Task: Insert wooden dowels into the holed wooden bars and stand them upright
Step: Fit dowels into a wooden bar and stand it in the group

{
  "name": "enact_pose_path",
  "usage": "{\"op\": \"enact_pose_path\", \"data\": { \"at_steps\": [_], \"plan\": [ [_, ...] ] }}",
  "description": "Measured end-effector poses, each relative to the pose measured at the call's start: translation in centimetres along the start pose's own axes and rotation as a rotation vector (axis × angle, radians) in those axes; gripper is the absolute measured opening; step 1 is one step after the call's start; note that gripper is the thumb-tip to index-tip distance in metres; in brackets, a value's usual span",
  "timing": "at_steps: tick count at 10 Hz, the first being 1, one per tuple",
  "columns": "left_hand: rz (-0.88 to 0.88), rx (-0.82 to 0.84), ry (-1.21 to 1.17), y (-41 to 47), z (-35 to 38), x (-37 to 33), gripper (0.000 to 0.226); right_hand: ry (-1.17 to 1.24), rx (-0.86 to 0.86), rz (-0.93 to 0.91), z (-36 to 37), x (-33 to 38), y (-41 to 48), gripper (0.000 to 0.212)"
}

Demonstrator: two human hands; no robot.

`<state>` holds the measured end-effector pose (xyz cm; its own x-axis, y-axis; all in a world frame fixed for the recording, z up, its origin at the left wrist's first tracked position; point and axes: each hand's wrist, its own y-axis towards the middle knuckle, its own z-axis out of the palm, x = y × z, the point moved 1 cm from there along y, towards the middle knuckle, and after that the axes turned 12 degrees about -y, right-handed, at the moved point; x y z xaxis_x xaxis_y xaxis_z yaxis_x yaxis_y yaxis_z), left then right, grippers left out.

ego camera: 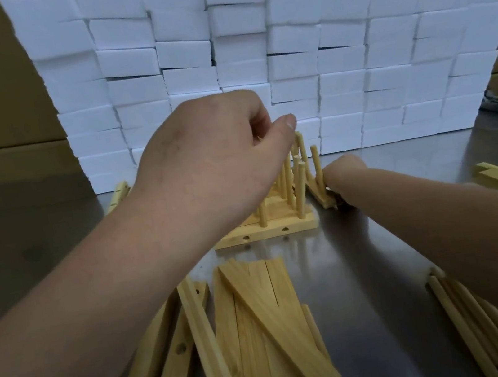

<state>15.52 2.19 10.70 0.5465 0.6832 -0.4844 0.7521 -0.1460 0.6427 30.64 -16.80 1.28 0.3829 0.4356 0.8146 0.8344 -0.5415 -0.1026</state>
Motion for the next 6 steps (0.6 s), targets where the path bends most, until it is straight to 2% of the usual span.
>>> {"op": "enact_pose_path", "data": {
  "at_steps": [1, 2, 3, 4, 5, 6],
  "plan": [
    [0.001, -0.01, 0.008, 0.0, -0.3, -0.1, 0.032, -0.535, 0.048, -0.25, -1.1, 0.1, -0.3, 0.019],
    [0.013, -0.004, 0.032, 0.1, -0.2, 0.0, 0.03, -0.467, 0.109, -0.24, -2.3, -0.2, -0.3, 0.025],
    [-0.005, 0.041, 0.072, 0.1, -0.1, 0.0, 0.03, -0.553, 0.188, -0.197, -2.9, -0.8, -1.1, 0.01],
    [0.022, 0.186, 0.096, 0.0, 0.3, 0.0, 0.031, -0.653, 0.242, -0.242, -2.4, -1.4, -2.1, 0.035],
    [0.048, 0.375, 0.145, -0.3, 0.9, 0.0, 0.033, -0.708, 0.204, -0.281, -1.7, -1.3, -2.3, 0.032],
    [0.078, 0.666, 0.203, -0.8, 2.0, 0.2, 0.027, -0.678, 0.153, -0.297, -1.2, -1.2, -2.0, 0.027]
  ]
}}
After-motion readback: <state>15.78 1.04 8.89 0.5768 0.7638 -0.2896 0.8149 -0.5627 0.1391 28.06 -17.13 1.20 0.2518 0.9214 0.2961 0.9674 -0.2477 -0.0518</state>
